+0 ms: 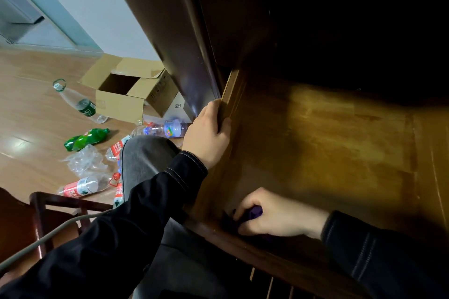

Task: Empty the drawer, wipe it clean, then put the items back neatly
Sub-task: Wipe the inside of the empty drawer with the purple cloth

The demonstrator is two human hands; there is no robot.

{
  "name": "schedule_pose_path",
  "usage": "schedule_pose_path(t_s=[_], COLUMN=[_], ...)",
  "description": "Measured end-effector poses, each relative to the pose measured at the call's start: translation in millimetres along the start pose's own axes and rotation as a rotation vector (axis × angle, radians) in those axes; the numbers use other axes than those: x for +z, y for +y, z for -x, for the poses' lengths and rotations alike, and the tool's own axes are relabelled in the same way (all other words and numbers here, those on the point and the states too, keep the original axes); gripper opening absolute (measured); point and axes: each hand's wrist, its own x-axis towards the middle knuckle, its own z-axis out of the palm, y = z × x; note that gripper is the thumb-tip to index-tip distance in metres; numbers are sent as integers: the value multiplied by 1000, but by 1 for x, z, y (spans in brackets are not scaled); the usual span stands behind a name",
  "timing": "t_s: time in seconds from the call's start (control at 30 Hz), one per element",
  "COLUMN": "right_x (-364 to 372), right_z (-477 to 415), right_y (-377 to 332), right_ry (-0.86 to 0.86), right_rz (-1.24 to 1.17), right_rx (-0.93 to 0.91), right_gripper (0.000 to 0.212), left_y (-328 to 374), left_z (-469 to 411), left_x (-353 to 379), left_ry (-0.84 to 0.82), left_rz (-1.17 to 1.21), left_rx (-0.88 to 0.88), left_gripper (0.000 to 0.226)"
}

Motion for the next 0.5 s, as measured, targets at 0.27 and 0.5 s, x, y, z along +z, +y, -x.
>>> schedule_pose_path(t_s=[0.27, 0.5], right_x=[-1, -3], right_z=[9, 14], right_y=[-20, -29], right_ry=[37, 10], right_rz=[-96, -224], right_rx=[-172, -215], right_gripper=[13, 14], left_y=[1, 8], left_z=[3, 5], left_x=[-3, -6], left_ry=[5, -13], left_rz=[48, 58], left_rx=[-18, -50], left_gripper=[44, 51])
